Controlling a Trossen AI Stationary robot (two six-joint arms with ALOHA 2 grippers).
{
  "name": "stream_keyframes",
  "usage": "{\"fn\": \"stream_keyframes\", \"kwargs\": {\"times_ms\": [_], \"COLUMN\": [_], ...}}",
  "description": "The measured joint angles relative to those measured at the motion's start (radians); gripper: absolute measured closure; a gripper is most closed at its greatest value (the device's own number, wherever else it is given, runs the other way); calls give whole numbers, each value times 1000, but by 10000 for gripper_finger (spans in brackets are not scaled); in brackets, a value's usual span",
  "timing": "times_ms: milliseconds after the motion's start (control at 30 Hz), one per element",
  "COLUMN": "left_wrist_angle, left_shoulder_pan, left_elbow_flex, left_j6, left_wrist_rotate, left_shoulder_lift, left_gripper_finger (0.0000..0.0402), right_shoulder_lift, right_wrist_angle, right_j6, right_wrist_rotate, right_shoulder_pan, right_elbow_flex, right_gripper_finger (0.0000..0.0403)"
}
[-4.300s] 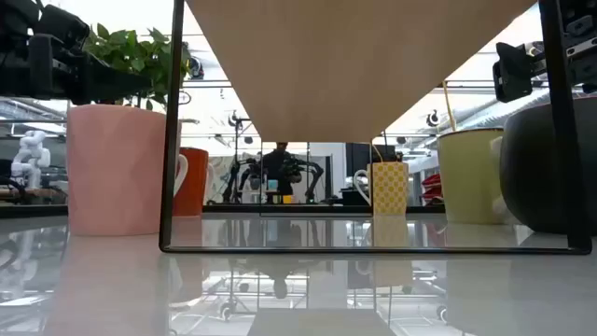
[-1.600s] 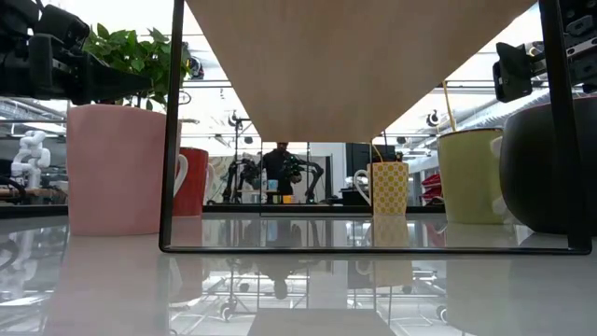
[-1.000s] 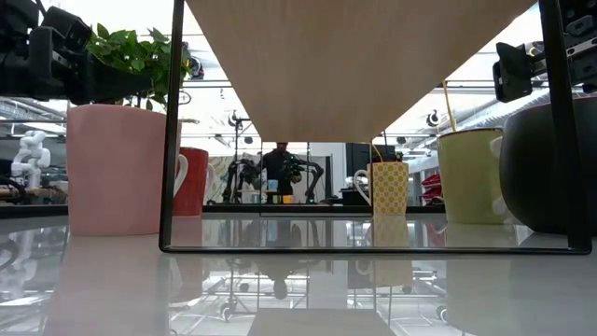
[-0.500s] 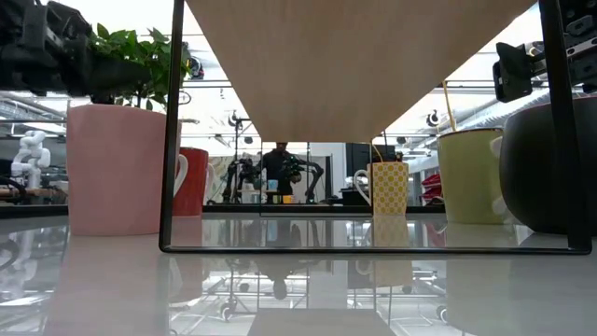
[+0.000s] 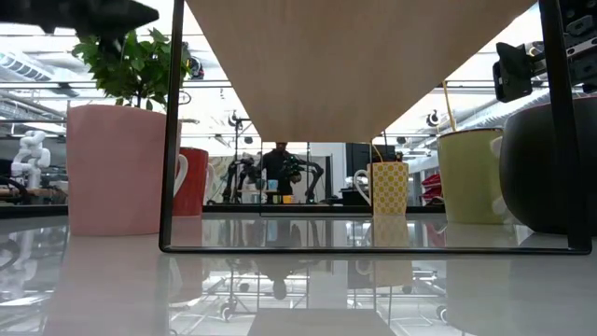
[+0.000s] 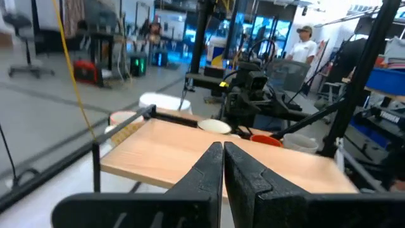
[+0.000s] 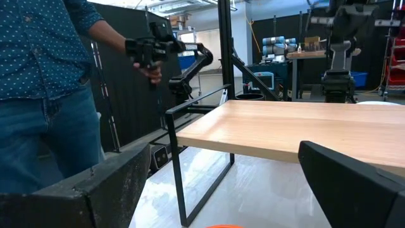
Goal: Place coffee mugs
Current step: Put the pink mug on the shelf
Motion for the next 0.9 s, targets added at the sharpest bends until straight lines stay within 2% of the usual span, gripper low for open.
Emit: {"fn": "stream_keyframes", "kwargs": {"times_ms": [133, 467, 700, 900], "left_wrist_angle": [-73, -190, -243, -284], "left_shoulder_pan": [0, 1, 1, 17], "left_elbow_flex": [132, 417, 556, 626], "left_j6": [-46, 39, 65, 65], "left_wrist_rotate": [1, 1, 1, -31], "left_shoulder_lift": [105, 314, 389, 442], "left_gripper_finger": [383, 383, 383, 383], "right_shoulder_lift": [0, 0, 0, 0], "right_wrist_angle": [0, 0, 0, 0], "right_j6": [0, -34, -82, -76], "right_wrist_rotate": [0, 1, 1, 1], "right_shoulder_pan": [0, 0, 0, 0], "right_elbow_flex": [0, 0, 0, 0], "right_gripper_finger": [13, 13, 13, 13]}}
